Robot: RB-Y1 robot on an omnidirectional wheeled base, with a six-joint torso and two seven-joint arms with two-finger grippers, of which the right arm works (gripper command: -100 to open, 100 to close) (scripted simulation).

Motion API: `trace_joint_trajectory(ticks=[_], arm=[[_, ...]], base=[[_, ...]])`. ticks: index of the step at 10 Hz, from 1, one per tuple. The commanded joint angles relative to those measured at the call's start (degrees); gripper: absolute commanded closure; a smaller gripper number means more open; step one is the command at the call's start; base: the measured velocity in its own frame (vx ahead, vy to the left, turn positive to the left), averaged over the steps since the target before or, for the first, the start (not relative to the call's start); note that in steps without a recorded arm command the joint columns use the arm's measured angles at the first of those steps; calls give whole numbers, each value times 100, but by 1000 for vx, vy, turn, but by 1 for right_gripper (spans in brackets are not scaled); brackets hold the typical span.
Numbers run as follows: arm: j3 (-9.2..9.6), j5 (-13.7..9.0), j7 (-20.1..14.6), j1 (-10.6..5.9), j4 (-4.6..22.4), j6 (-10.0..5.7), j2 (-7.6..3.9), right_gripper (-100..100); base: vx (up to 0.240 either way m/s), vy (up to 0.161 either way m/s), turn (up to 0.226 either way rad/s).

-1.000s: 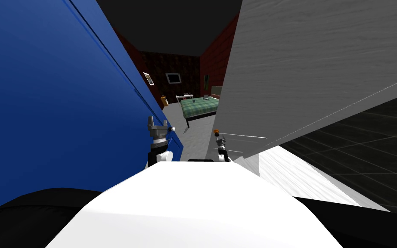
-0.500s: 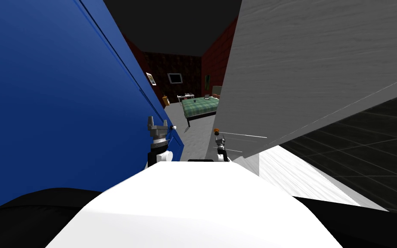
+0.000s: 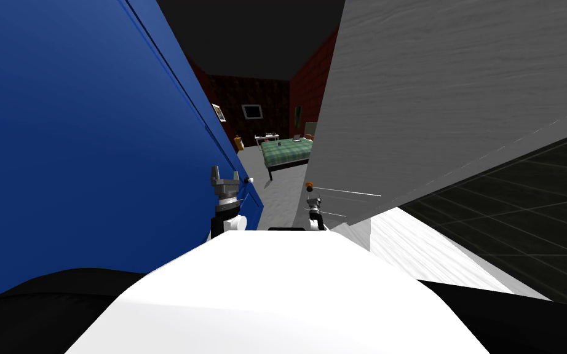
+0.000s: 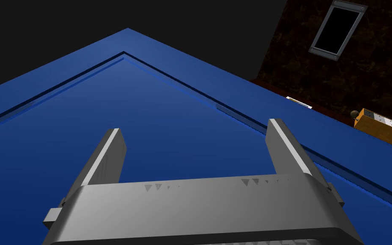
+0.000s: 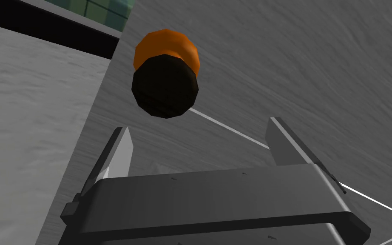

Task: Push the door open

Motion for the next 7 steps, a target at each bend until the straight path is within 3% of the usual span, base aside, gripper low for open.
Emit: trace_joint_trajectory(ticks=[1,7], arm=[[78,-178,-286,-14,0,-11,31,-100],[221,-506,-1078,-46,8,-30,96,-100]], base=[[-65,-13,59],[-51,-6,32]])
